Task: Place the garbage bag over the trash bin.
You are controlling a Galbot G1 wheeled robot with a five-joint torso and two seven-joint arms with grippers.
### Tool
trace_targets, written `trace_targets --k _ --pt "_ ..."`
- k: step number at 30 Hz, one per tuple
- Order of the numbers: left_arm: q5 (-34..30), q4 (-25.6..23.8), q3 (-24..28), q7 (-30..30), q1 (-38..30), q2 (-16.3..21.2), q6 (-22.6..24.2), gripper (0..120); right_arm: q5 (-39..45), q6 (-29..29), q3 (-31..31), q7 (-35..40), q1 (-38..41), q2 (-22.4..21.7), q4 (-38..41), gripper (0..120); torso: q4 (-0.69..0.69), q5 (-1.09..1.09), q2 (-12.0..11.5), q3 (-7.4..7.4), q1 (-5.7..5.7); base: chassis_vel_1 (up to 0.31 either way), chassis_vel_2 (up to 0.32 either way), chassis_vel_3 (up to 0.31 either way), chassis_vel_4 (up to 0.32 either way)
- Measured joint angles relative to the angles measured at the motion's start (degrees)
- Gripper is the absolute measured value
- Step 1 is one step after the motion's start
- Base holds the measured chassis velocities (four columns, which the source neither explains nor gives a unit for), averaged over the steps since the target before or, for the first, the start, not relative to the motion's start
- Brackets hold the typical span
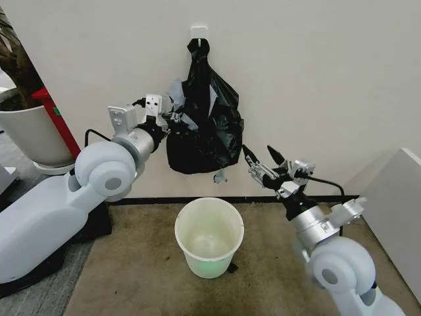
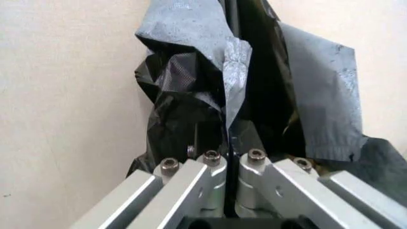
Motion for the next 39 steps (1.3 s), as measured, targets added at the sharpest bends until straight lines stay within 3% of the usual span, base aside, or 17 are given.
trace_targets --k 7,13,31,39 --pt "-0.58 -0.67 0.03 -0.04 -0.16 1.30 0.00 0 -7.46 -2.76 -3.18 -0.38 8.93 -1.55 -5.69 100 0.01 0.01 -0.01 0.01 0.00 0.000 0.000 0.000 0.000" --pt "-0.97 -0.66 0.19 -0.07 -0.77 1.13 0.09 0 -6.84 -5.05 -6.09 0.74 13.30 -2.36 -6.69 100 0.01 0.00 -0.01 0.01 0.00 0.000 0.000 0.000 0.000" --pt "-1.17 -0.73 0.22 -0.08 -1.16 1.29 0.28 0 -10.08 -5.51 -11.45 3.01 17.53 0.02 -12.63 99 0.01 0.00 -0.01 0.01 0.00 0.000 0.000 0.000 0.000" --pt "-1.19 -0.87 0.02 0.03 -0.94 1.33 0.28 0 -11.28 -4.45 -11.76 3.71 17.82 0.78 -14.96 76 0.00 0.00 -0.01 0.01 0.00 0.000 0.000 0.000 0.000"
